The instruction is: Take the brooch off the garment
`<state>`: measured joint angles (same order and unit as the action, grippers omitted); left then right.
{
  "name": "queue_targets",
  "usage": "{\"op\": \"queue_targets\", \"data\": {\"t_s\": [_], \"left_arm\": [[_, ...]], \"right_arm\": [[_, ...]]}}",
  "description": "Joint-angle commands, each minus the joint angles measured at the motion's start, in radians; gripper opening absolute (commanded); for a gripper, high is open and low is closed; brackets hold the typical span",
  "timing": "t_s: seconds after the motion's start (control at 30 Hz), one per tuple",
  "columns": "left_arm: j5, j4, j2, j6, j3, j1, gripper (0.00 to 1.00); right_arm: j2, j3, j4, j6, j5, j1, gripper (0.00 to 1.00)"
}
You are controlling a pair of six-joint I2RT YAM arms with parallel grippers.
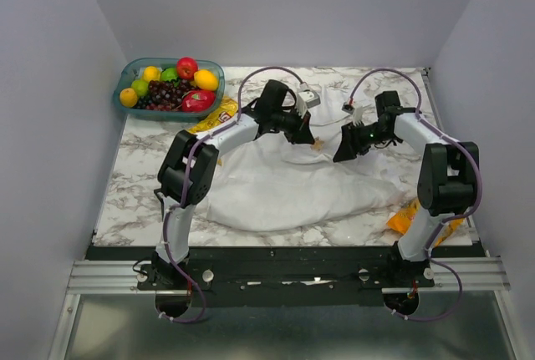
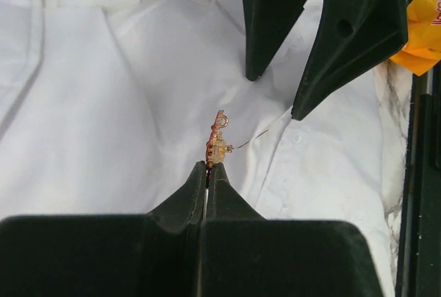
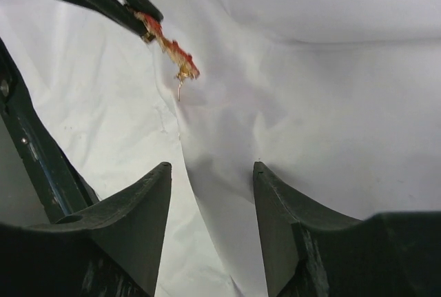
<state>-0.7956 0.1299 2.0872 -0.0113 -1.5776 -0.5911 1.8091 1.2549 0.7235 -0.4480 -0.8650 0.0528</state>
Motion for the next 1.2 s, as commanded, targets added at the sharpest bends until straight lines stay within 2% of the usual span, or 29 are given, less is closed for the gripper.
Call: {"op": "queue_targets", "data": {"t_s": [0.0,0.23,0.47,0.63,0.8,1.0,1.1,1.17], "left_arm": [[0.062,0.046,-0.024,-0.096,-0.079,0.033,0.0],[0.076,0.071,-0.032,-0.127,-0.111,0.073,0.0],[0.03,0.076,-0.099,-0.096,-0.091,0.111,0.0],[-0.023,0.062,-0.153,-0.063,-0.101,0.171,0.0],[-0.08,-0.045,-0.202,0.034,-0.02,0.226,0.0],[-0.204,-0.329,-0.3,0.24,0.169,0.269,0.0],[-0.26,-0.397,-0.363,0.318,0.237,0.27,0.0],[-0.287,-0.414,-0.42,0.317,0.281,0.267,0.0]], "right_arm": [[0.045,-0.002,0.037,-0.037,0.128,0.002,0.57],[0.096,0.049,0.068,0.0,0.288,-0.004,0.41],[0.09,0.101,0.128,0.003,0.426,-0.08,0.4],[0.081,0.194,0.181,-0.102,0.532,-0.142,0.4],[-0.062,0.247,0.249,-0.221,0.417,-0.14,0.48],[-0.229,0.314,0.335,-0.244,0.376,-0.09,0.56],[-0.301,0.273,0.251,-0.219,0.361,-0.08,0.57],[-0.335,0.247,0.183,-0.183,0.322,-0.08,0.57]]}}
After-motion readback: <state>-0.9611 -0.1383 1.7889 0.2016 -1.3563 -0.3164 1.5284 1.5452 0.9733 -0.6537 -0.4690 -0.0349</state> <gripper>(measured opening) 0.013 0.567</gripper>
